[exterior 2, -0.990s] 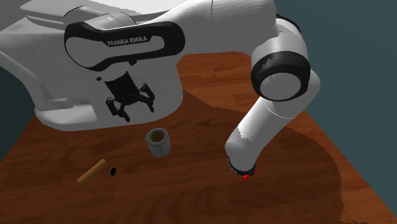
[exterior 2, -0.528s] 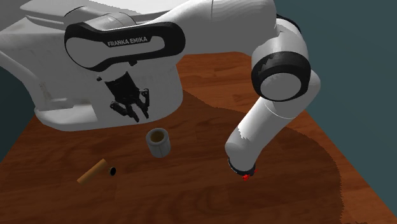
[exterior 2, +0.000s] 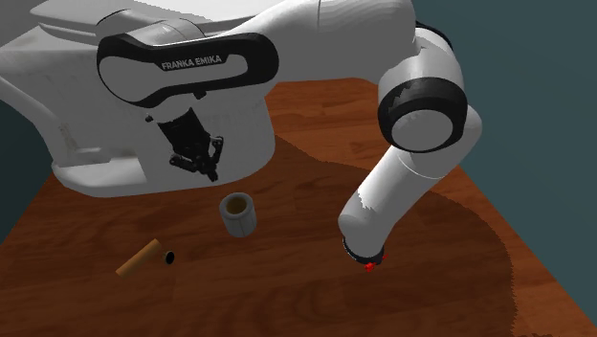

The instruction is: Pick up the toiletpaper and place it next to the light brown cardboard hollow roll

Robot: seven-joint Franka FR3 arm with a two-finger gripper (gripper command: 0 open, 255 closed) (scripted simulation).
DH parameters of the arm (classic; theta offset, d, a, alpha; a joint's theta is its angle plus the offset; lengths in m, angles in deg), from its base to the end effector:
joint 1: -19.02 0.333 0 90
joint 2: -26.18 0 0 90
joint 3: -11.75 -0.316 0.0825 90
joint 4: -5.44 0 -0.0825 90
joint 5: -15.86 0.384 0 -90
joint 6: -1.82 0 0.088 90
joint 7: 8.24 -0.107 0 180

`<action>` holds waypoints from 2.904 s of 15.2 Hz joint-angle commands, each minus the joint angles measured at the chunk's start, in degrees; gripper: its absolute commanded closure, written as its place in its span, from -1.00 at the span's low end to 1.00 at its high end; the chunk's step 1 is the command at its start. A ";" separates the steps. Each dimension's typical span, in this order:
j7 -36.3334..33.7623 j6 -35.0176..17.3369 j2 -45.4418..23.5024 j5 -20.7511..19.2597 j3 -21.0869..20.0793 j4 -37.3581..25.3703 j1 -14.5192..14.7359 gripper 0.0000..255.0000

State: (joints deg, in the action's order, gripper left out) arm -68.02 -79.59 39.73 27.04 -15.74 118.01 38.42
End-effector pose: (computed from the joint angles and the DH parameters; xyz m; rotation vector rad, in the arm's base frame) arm 0.2823 0.3607 0.5390 2.8802 -0.3734 -0.3960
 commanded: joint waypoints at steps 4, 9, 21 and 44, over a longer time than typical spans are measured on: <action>2.67 -10.14 4.48 0.63 -0.04 9.70 0.65 -1.00; 5.84 -27.86 8.60 1.68 -1.03 23.44 1.82 -1.00; 6.49 -51.16 4.02 1.33 -4.45 35.64 1.75 -1.00; 7.17 -46.50 6.91 1.94 -3.36 33.74 2.16 1.00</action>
State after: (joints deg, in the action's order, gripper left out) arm -60.94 -127.01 46.03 28.83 -19.29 152.09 40.46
